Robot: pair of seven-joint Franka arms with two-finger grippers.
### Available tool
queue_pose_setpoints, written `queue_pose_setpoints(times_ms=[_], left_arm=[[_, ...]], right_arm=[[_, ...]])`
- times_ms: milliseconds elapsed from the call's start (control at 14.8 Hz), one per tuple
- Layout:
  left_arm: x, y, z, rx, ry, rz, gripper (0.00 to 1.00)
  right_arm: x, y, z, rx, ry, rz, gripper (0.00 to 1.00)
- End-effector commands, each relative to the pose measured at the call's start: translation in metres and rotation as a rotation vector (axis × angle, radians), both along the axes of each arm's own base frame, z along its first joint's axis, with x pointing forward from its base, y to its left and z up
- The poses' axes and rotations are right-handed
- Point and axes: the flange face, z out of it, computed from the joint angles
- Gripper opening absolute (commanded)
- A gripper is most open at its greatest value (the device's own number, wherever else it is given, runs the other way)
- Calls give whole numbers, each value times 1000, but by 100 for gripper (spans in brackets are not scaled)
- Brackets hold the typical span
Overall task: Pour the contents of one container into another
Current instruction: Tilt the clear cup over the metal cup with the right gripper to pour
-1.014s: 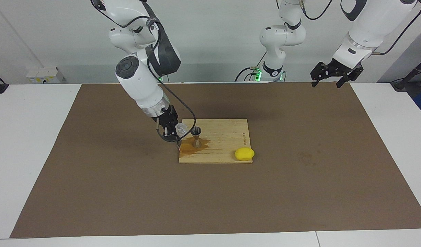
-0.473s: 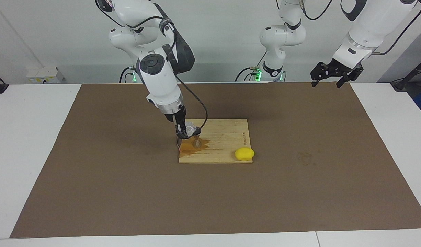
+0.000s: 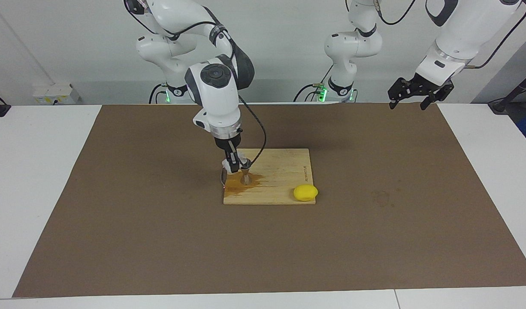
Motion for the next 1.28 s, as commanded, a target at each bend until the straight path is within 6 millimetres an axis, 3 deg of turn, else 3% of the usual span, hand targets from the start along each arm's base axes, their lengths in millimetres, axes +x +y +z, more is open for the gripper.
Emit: queue_pose_setpoints(times_ms=[0,338,473,1216], left_arm=[[-9,-1,3,-6,4,12,100],[-9,-1,2,-6,6,12,100],[-9,-1,2,-6,6,12,100],[-9,-1,3,-6,4,12,100]], right_arm=[[-9,1,3,-80,-34,36,0],[-13,7,3,-131,-59,75,0],[-23,20,2,-158,-72,113,0],[-28,21,3,-219,-102,152,0]])
